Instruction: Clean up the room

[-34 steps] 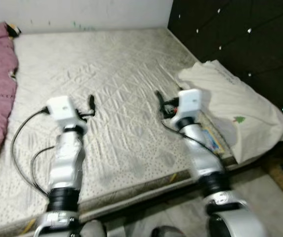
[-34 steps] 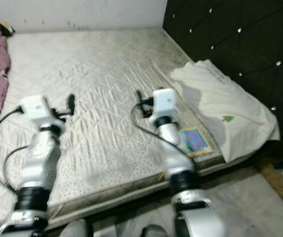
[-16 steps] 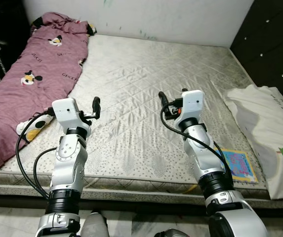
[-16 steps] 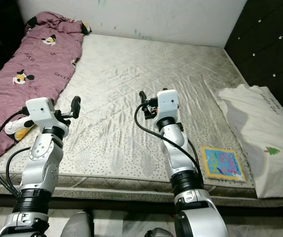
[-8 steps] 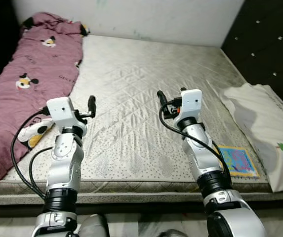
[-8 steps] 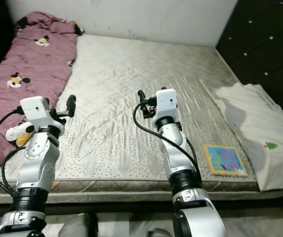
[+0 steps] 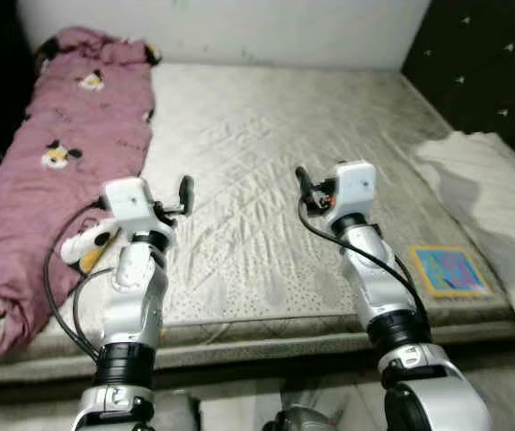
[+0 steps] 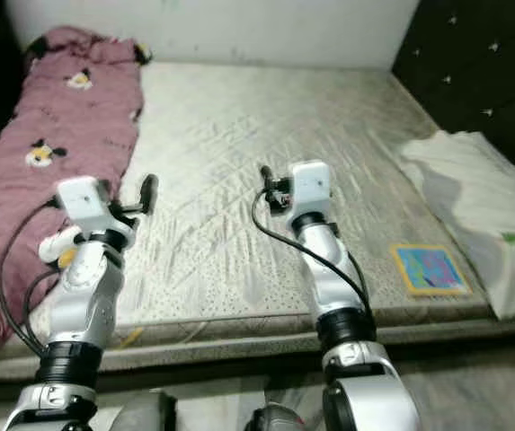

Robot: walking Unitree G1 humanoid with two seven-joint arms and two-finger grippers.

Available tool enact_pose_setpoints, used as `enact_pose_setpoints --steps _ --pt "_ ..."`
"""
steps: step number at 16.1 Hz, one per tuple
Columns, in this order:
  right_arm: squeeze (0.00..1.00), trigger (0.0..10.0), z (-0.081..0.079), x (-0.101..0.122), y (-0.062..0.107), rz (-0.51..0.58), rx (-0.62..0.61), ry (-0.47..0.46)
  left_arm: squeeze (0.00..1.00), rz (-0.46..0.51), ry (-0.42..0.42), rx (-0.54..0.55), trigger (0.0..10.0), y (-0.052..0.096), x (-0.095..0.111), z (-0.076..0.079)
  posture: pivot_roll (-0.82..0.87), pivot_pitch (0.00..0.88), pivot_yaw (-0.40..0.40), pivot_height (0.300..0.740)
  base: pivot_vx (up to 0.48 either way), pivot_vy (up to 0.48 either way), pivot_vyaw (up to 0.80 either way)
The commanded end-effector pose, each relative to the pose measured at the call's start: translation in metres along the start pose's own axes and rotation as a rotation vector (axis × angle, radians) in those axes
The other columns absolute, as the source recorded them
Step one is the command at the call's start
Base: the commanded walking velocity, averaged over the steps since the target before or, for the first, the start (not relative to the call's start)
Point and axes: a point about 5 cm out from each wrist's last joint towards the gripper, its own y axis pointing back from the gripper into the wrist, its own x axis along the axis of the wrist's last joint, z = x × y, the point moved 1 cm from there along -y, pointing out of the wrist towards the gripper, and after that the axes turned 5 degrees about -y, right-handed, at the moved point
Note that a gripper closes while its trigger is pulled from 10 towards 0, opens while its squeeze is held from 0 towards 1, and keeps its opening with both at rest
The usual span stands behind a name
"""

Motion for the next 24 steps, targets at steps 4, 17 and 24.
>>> enact_pose_setpoints --steps 4,17,24 --pt "0.00 10.0 -0.0044 0.0049 -0.0033 0.018 0.017 -0.007 0.00 0.017 -0.012 -0.003 10.0 -0.0031 0.0056 -0.0032 0.02 0.000 -0.097 0.740 0.000 0.480 0.00" --pt "0.00 10.0 -0.0040 0.0038 -0.0036 0.010 0.021 -0.007 0.00 0.017 0.001 0.009 10.0 -0.0037 0.0051 -0.0033 0.02 0.000 -0.104 0.740 0.000 0.480 0.00" --pt "0.00 10.0 -0.0034 0.0045 -0.0052 0.011 0.018 -0.007 0.00 0.018 0.005 0.020 10.0 -0.0052 0.0056 -0.0048 0.02 0.000 -0.102 0.740 0.000 0.480 0.00"
